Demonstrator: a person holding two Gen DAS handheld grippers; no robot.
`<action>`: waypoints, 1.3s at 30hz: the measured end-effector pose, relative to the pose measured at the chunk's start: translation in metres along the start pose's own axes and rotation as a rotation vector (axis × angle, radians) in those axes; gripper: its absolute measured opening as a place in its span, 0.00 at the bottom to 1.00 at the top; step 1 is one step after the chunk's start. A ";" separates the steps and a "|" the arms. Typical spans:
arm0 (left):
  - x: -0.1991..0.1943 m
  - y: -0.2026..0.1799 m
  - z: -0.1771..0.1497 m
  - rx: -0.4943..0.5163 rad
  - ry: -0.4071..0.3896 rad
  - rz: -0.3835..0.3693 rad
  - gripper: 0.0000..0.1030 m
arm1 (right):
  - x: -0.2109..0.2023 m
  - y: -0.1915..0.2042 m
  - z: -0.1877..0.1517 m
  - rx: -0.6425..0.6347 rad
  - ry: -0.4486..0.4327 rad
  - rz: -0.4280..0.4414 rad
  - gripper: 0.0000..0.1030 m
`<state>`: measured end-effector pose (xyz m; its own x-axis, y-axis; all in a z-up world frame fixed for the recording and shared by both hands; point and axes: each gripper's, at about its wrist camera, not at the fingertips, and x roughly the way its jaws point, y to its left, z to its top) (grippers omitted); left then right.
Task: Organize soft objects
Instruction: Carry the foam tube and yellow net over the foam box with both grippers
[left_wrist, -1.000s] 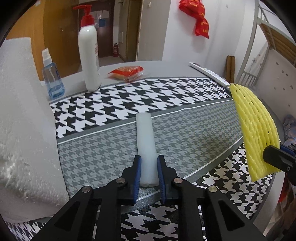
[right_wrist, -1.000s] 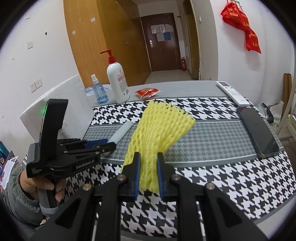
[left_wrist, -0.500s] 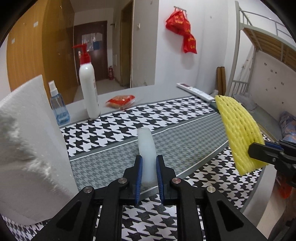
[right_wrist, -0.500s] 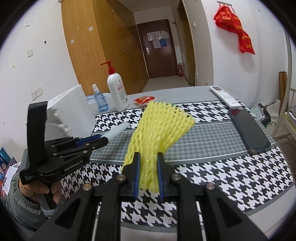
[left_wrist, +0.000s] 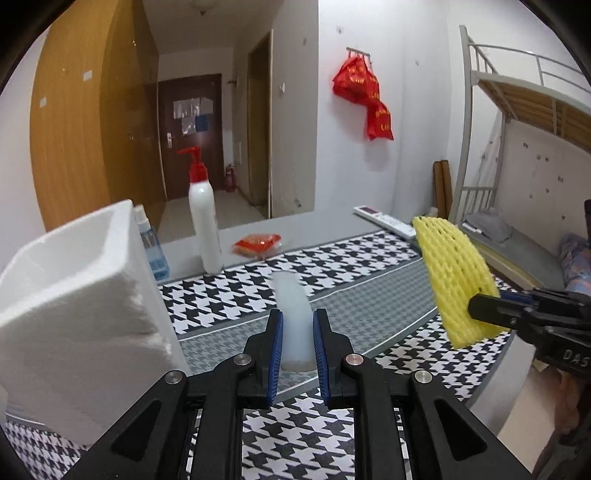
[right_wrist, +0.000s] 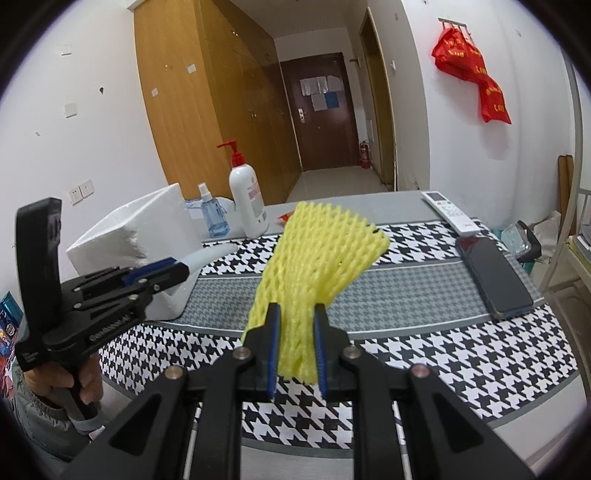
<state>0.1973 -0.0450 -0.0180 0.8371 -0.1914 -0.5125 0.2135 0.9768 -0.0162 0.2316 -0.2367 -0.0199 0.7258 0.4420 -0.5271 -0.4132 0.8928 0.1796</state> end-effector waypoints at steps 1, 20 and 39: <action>-0.005 0.001 0.001 -0.001 -0.011 -0.005 0.17 | -0.002 0.001 0.001 -0.004 -0.007 0.000 0.19; -0.061 0.018 0.020 -0.012 -0.156 0.036 0.17 | -0.027 0.035 0.028 -0.083 -0.109 0.037 0.19; -0.089 0.040 0.027 -0.038 -0.223 0.097 0.17 | -0.016 0.069 0.047 -0.158 -0.137 0.109 0.19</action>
<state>0.1449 0.0087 0.0501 0.9441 -0.1084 -0.3113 0.1106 0.9938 -0.0107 0.2174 -0.1776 0.0398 0.7359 0.5520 -0.3921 -0.5662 0.8193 0.0908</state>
